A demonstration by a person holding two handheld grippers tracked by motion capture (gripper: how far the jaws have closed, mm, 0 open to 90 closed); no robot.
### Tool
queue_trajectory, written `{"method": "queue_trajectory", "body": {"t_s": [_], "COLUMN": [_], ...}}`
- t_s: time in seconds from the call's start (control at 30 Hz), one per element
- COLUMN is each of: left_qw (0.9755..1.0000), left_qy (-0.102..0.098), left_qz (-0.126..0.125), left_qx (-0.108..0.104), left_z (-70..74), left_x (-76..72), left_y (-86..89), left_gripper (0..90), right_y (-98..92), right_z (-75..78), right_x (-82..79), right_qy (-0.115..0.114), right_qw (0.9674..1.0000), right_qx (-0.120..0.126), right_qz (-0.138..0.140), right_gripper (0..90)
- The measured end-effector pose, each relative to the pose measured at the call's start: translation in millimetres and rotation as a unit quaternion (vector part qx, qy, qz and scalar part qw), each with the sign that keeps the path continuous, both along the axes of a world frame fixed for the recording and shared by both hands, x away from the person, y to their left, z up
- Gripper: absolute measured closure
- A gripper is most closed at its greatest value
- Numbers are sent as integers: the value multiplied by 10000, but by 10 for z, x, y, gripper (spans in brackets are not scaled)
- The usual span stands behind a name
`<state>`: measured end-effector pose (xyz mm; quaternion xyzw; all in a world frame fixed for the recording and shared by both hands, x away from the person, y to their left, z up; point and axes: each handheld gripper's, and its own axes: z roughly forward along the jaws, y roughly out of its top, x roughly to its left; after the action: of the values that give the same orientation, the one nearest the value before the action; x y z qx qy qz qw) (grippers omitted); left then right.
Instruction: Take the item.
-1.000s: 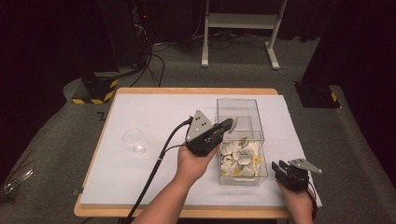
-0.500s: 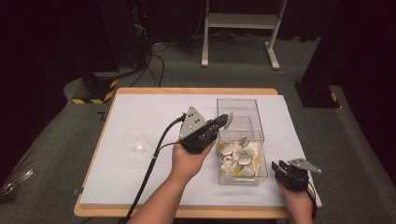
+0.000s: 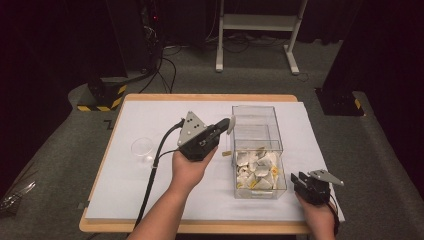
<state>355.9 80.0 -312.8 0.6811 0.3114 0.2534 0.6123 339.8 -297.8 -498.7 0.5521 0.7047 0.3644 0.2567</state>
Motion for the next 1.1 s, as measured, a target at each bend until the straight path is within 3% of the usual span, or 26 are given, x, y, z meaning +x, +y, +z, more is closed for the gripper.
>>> {"method": "queue_trajectory", "body": {"t_s": [0.5,1.1], "left_qw": [9988,9957], "left_qy": [36,130], "left_qz": [482,912], "left_qx": [1,-53], "left_z": [-50,-160], "left_x": [78,110], "left_y": [470,966], "left_gripper": [900,900], "right_y": [6,13], "right_z": [-1,-4], "right_x": [2,3], "right_qy": [24,25], "right_qw": [10000,10000], "right_qx": [-21,-57], "right_qz": [-23,-42], "right_gripper": [645,645]}}
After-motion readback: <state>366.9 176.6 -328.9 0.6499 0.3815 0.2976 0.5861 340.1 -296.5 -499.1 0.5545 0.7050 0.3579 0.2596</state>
